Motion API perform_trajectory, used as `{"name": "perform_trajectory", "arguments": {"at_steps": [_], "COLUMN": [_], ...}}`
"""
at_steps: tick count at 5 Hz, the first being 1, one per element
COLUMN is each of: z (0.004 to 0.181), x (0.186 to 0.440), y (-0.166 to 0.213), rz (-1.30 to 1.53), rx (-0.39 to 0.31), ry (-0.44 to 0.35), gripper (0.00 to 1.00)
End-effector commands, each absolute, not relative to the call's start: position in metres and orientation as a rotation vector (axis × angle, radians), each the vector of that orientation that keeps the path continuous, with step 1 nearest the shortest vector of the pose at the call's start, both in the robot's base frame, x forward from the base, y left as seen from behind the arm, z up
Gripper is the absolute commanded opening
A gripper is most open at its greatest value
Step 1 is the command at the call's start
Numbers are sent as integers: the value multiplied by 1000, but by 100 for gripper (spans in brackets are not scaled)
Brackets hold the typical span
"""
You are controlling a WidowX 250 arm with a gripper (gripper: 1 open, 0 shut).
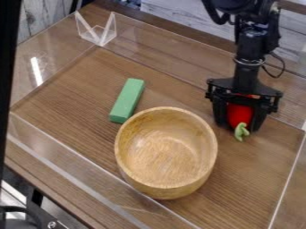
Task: Move the red object to the left side of the table
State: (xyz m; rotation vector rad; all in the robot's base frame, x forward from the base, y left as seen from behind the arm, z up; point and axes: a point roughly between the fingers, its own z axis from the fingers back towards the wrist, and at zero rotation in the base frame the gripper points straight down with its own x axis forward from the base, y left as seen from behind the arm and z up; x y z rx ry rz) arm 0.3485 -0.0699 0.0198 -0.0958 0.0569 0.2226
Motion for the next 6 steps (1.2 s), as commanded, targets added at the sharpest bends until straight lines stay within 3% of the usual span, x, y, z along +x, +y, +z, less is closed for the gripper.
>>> {"name": "perform_trajectory", "arguments": {"at_steps": [1,2,3,5,6], "z": [42,65,94,153,161], "x": [359,360,353,336,325], "y": [-59,-70,-70,-5,44], "rz": [244,204,244,320,320], "rx": [-115,-127,-134,-118,-92], "ry": [-12,-50,-128,-216,-201], "gripper": [100,0,0,0,0]}}
